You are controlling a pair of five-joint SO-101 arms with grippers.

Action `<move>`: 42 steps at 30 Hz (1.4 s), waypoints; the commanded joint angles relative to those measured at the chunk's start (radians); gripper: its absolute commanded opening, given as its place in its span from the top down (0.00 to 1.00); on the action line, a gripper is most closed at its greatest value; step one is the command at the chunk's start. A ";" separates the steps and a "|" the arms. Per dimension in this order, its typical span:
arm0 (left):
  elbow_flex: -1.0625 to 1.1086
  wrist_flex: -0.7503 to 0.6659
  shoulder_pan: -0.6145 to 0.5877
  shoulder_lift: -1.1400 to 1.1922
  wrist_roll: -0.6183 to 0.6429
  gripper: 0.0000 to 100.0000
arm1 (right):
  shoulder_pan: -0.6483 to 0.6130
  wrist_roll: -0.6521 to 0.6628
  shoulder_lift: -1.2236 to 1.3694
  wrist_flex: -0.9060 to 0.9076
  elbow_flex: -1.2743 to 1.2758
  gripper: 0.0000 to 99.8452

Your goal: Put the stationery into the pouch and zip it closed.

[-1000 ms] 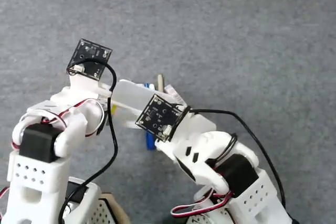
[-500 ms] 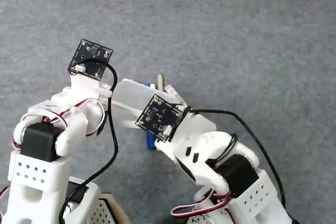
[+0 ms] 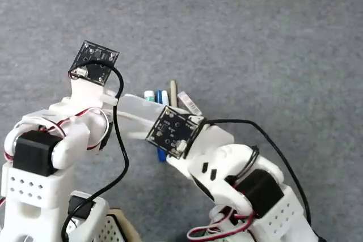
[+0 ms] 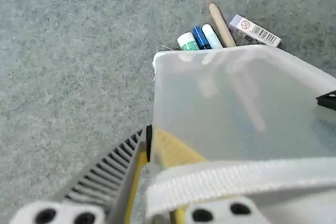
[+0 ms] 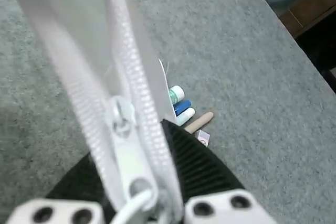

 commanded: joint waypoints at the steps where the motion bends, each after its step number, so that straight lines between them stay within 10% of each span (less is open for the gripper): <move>1: -0.039 0.006 -0.007 -0.009 0.026 0.97 | -0.029 -0.008 -0.010 0.046 -0.119 0.85; 8: -0.044 0.006 -0.013 -0.009 0.026 0.97 | -0.031 -0.003 -0.012 0.118 -0.209 0.68; 33: -0.236 0.095 -0.097 -0.157 0.028 0.97 | -0.023 -0.003 -0.012 0.299 -0.401 0.68; 42: -0.028 0.094 -0.378 -0.285 0.020 0.97 | 0.160 -0.008 -0.005 0.288 -0.395 0.68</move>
